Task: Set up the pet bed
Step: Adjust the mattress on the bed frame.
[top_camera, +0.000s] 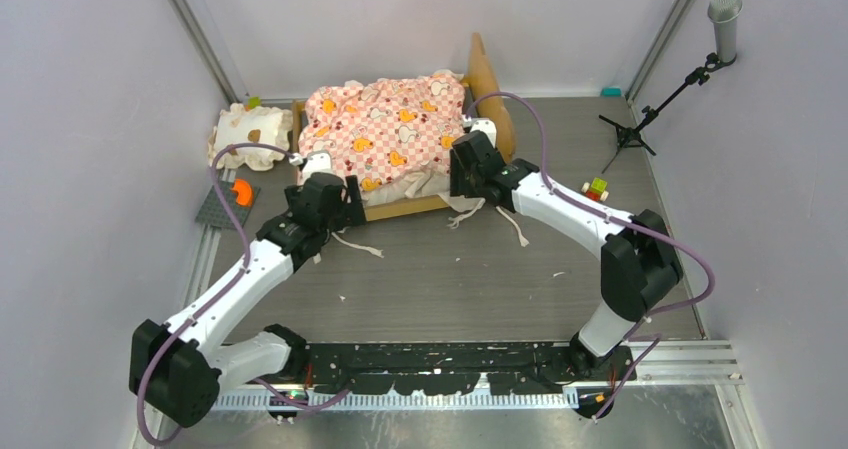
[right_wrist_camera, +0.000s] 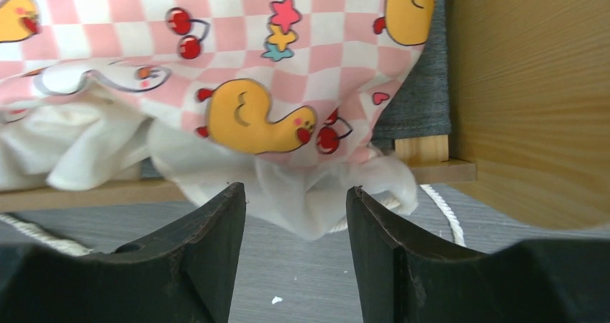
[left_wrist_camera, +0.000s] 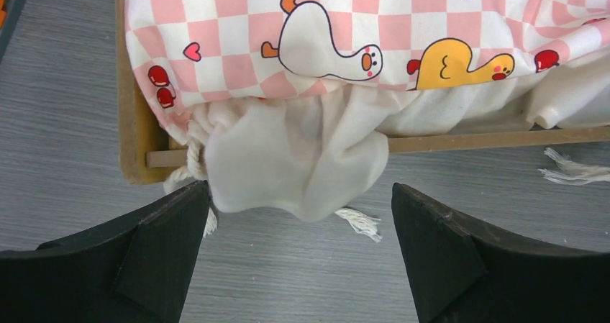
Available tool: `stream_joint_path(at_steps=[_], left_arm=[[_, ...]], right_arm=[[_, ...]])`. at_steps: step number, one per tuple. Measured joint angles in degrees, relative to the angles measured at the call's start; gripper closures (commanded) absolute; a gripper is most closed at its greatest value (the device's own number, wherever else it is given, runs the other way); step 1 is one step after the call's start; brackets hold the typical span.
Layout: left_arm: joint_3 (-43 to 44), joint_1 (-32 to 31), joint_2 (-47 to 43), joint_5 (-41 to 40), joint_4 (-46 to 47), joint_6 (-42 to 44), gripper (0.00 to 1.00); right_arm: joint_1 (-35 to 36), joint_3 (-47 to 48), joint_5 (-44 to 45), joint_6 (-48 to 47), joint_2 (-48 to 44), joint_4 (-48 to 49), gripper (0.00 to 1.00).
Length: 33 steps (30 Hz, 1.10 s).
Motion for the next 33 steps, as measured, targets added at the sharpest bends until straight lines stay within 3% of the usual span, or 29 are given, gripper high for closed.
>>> stream_joint_path(at_steps=[7, 16, 24, 28, 33], left_arm=[[0.04, 0.63, 3.74, 2.64, 3.56, 0.72, 0.03], [-0.11, 0.63, 4.59, 6.27, 6.8, 1.38, 0.25], [-0.55, 0.63, 7.21, 7.23, 8.52, 1.36, 0.35], [-0.98, 0.63, 8.61, 7.52, 9.05, 1.36, 0.49], [-1.03, 0.63, 9.44, 7.54, 9.81, 1.46, 0.69]], right_arm=[[-2.25, 0.04, -1.68, 0.09, 2.23, 0.02, 0.42], [-2.64, 0.74, -2.86, 0.7, 3.67, 0.42, 0.5], [-2.86, 1.07, -2.34, 0.72, 4.11, 0.48, 0.58], [-2.86, 1.07, -1.86, 0.68, 4.2, 0.46, 0.63], [-2.95, 1.07, -1.66, 0.66, 4.26, 0.48, 0.76]])
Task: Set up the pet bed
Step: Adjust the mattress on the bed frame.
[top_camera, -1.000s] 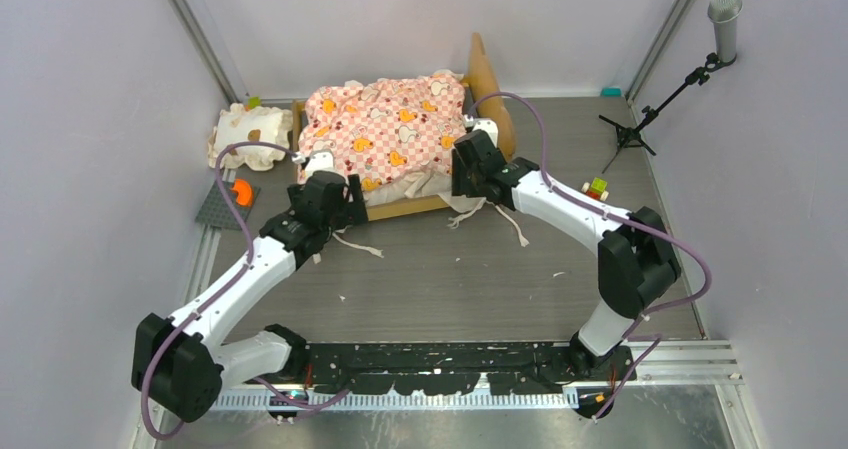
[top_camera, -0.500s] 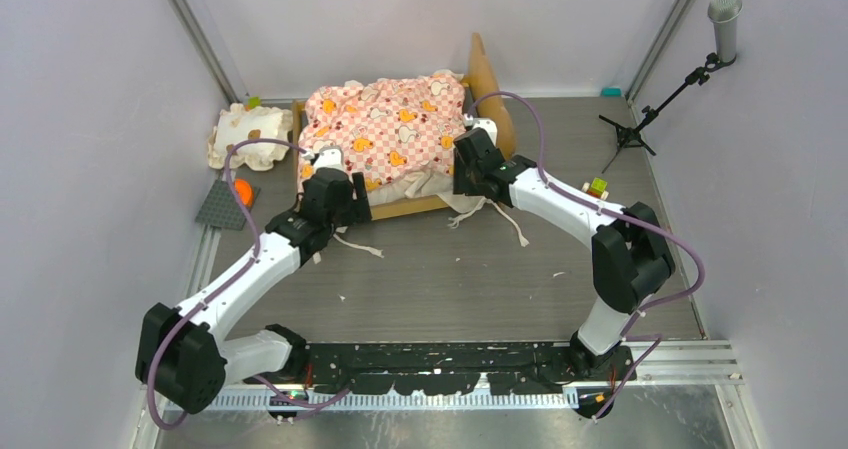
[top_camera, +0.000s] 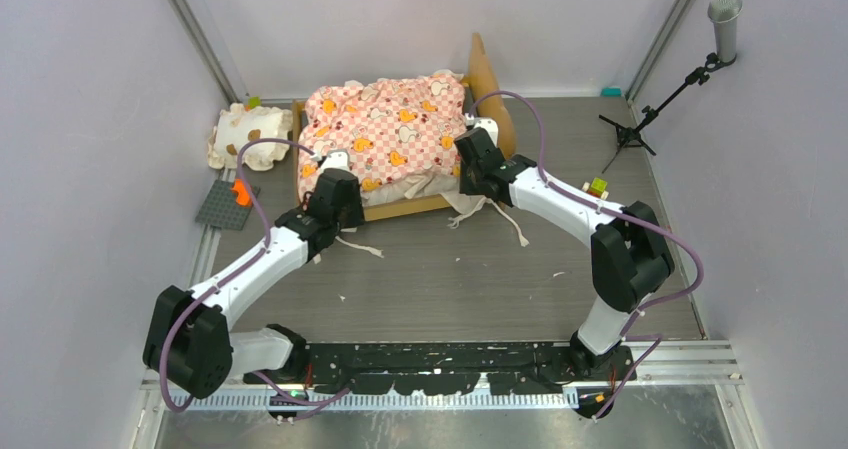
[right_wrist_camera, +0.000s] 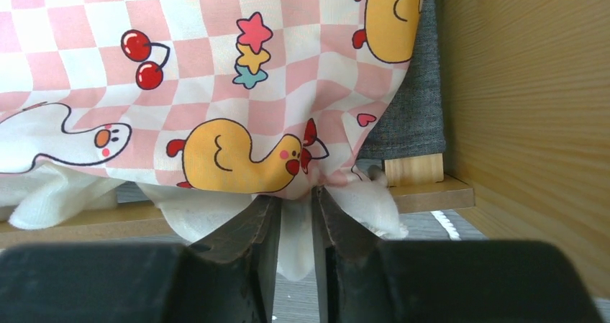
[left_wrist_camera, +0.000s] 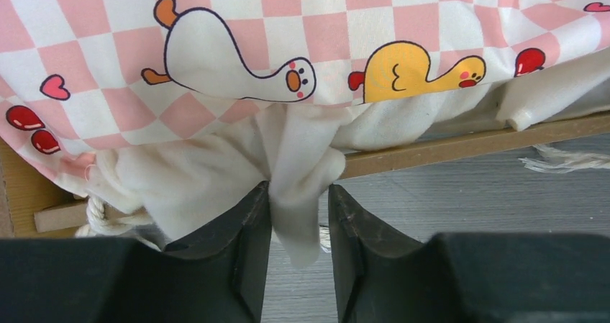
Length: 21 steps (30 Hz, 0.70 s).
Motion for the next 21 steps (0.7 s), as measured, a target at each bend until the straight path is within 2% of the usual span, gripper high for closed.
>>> stream_joint_path(at_steps=[6, 9, 14, 21], left_arm=[[0.0, 0.04, 0.24, -0.92, -0.02, 0.33, 0.91], [0.02, 0.28, 0.2, -2.03, -0.52, 0.57, 1.0], [0.13, 0.72, -1.81, -4.35, -3.5, 1.07, 1.0], [0.94, 0.74, -11.32, -7.5, -7.06, 1.33, 1.0]], right_arm=[[-0.28, 0.02, 0.09, 0.07, 0.33, 0.22, 0.98], [-0.33, 0.15, 0.57, 0.13, 0.33, -0.22, 0.99], [-0.33, 1.33, 2.82, 0.13, 0.33, -2.56, 0.99], [-0.33, 2.69, 5.81, 0.2, 0.28, -4.37, 0.99]])
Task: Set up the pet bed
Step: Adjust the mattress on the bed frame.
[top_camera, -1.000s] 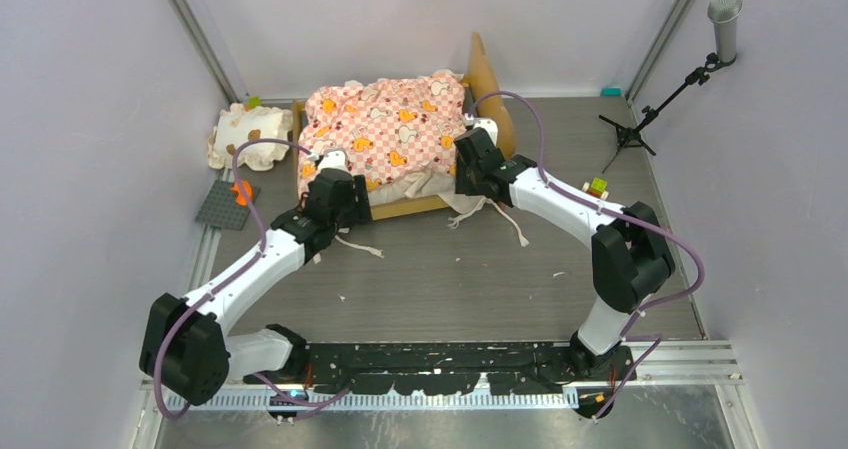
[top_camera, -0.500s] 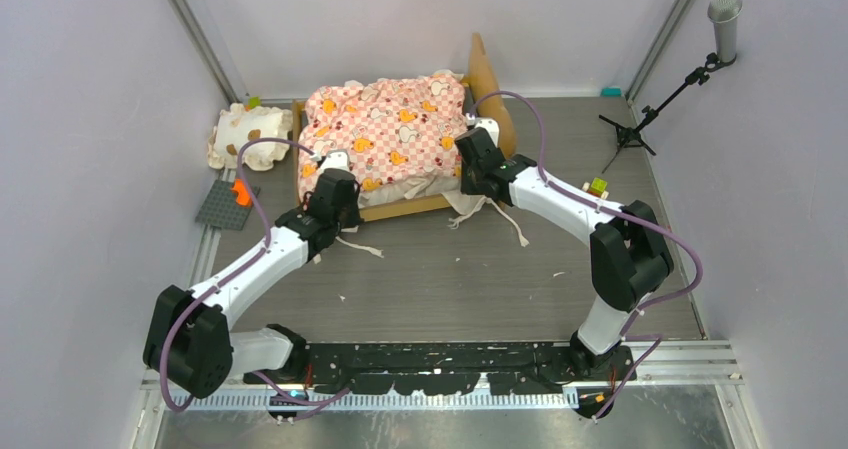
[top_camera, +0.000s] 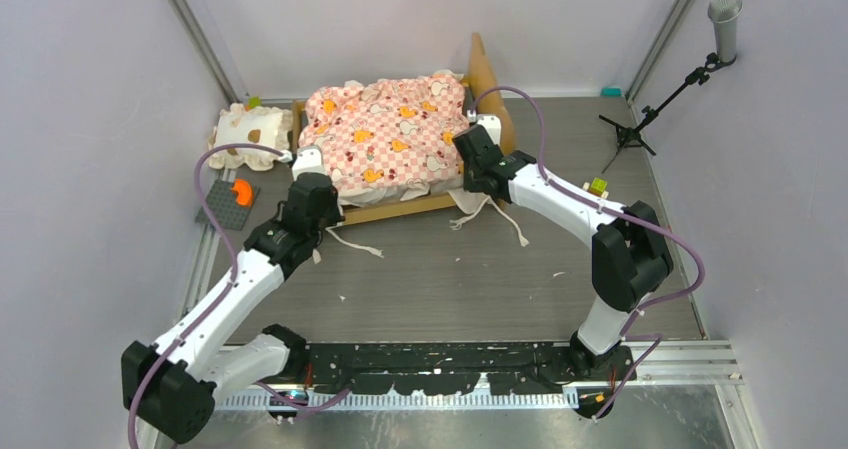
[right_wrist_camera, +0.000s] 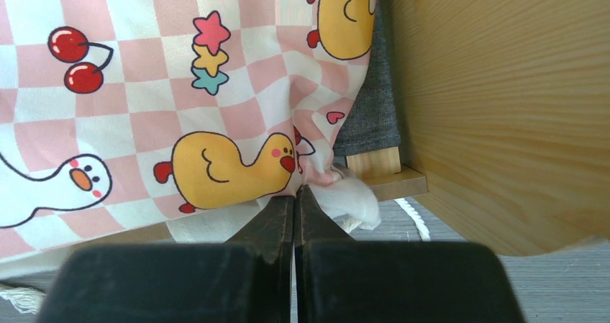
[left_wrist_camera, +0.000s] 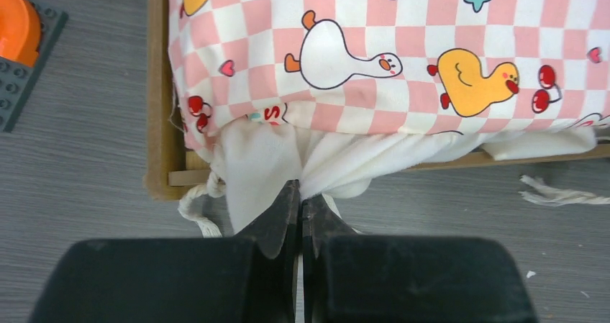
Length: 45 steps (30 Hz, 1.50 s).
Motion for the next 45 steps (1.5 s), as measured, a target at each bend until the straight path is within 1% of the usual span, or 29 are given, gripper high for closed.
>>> stream_joint_path(at_steps=[5, 8, 19, 20, 21, 23, 24, 26, 30, 35, 39, 42, 45], left_arm=[[0.09, -0.04, -5.29, -0.68, -1.38, -0.2, 1.0], [0.09, -0.13, -6.73, -0.76, -2.05, -0.37, 1.0], [0.2, -0.15, -7.32, -1.05, -3.58, -1.55, 1.0], [0.2, -0.15, -7.32, -1.03, -3.61, -1.7, 1.0], [0.2, -0.15, -7.32, -1.01, -3.58, -1.77, 1.0], [0.2, -0.15, -7.32, -0.96, -3.61, -1.95, 1.0], [0.2, -0.15, -7.34, -1.05, -3.69, -1.92, 1.0], [0.2, 0.04, -7.56, -1.51, -4.28, -1.9, 1.0], [-0.07, 0.17, -8.5, -0.85, -4.24, -1.88, 1.0], [-0.24, 0.42, -7.89, -0.33, -4.2, -1.73, 1.0], [-0.24, 0.5, -7.13, -0.33, -4.22, -1.62, 1.0], [-0.24, 0.59, -7.02, -0.33, -4.22, -1.51, 1.0], [-0.24, 0.63, -6.93, -0.35, -4.22, -1.46, 1.0]], right_arm=[[0.17, 0.0, 0.39, 0.46, -0.15, -0.02, 0.99], [0.24, 0.0, 0.7, 1.05, -0.39, 0.02, 0.99], [0.24, 0.0, 4.33, 3.74, -2.27, 0.15, 0.99], [0.24, 0.0, 4.81, 3.96, -2.4, 0.15, 0.97], [0.24, 0.0, 5.29, 4.15, -2.58, 0.13, 0.89], [0.31, 0.0, 5.88, 4.46, -2.73, -0.07, 0.7], [0.33, 0.0, 6.6, 4.59, -2.78, -0.44, 0.65], [0.07, 0.0, 8.5, 4.74, -2.95, -1.79, 0.59], [-0.9, -0.55, 8.81, 3.89, -4.44, -3.41, 0.55], [-0.63, -4.57, 3.02, 1.05, -10.97, -1.77, 0.54], [1.92, -7.48, -0.98, -0.68, -15.5, 2.32, 0.52], [5.77, -7.91, 0.98, -1.42, -16.65, 4.2, 0.51], [9.18, -7.91, 4.79, -2.4, -16.74, 4.79, 0.49]])
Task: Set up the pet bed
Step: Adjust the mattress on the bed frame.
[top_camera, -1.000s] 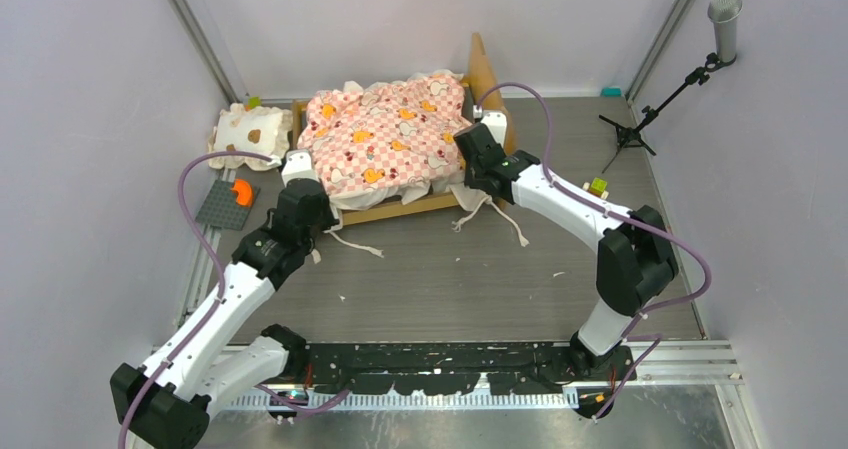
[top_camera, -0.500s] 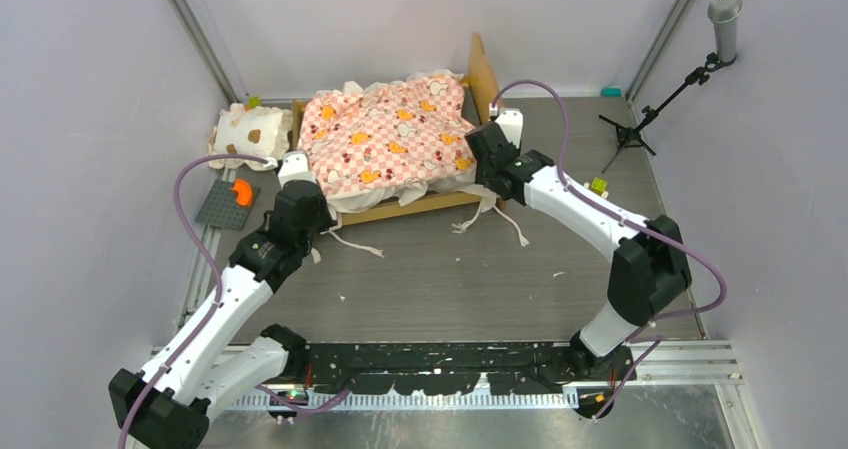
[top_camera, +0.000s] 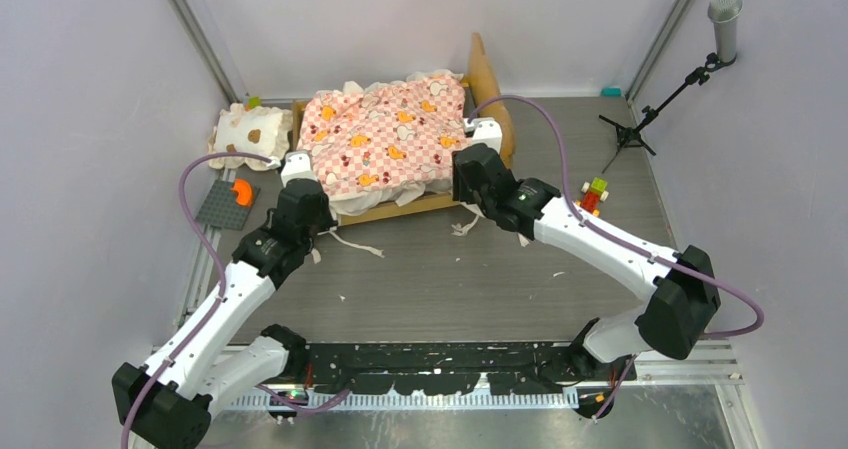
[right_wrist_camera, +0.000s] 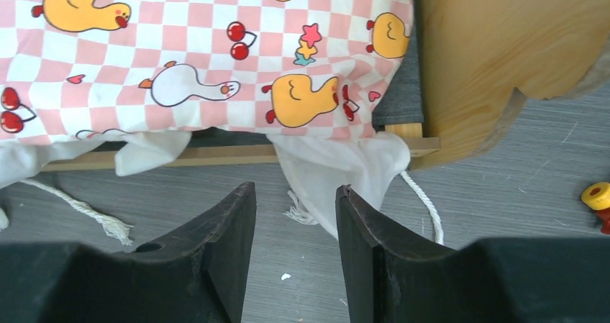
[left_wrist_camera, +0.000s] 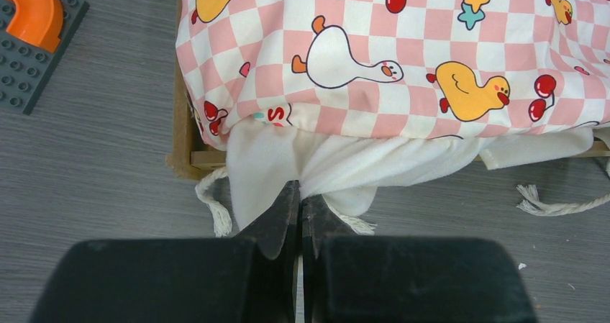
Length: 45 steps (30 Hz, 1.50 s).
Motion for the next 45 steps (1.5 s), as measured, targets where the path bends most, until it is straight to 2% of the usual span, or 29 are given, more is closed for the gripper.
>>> stream_joint_path(at_steps=[3, 8, 16, 26, 29, 32, 33, 37, 40, 45], left_arm=[[0.0, 0.02, 0.0, 0.0, 0.0, 0.0, 1.0], [0.0, 0.02, 0.0, 0.0, 0.0, 0.0, 1.0], [0.0, 0.02, -0.02, 0.0, 0.0, 0.02, 1.0], [0.0, 0.02, -0.02, 0.0, 0.02, 0.11, 1.0], [0.0, 0.02, -0.04, -0.02, 0.02, 0.2, 1.0], [0.0, 0.02, -0.09, 0.0, 0.02, 0.22, 1.0], [0.0, 0.02, -0.13, 0.0, 0.02, 0.22, 1.0], [0.0, 0.02, -0.52, -0.04, 0.0, 0.24, 1.0], [0.0, 0.02, -1.03, -0.02, 0.0, 0.24, 1.0], [-0.42, 0.02, -1.7, 0.31, 0.0, 0.24, 1.0]], right_arm=[[0.63, -0.02, -1.18, -0.09, 0.02, 0.94, 0.46], [0.63, -2.32, -8.07, 4.17, 1.66, 9.16, 0.41], [1.29, -6.67, -15.06, 9.4, 10.38, 21.27, 0.41], [1.38, -7.98, -15.85, 10.8, 14.51, 30.97, 0.43], [1.38, -8.04, -15.8, 11.34, 15.5, 33.4, 0.5], [1.38, -8.04, -15.72, 11.72, 16.52, 35.06, 0.69], [1.38, -8.04, -15.67, 11.76, 16.85, 35.47, 0.79], [1.38, -8.74, -15.32, 11.91, 17.07, 36.28, 0.97], [1.38, -9.9, -15.3, 11.63, 16.17, 36.0, 0.99], [1.44, -9.09, -15.89, 10.32, 11.61, 29.51, 0.99]])
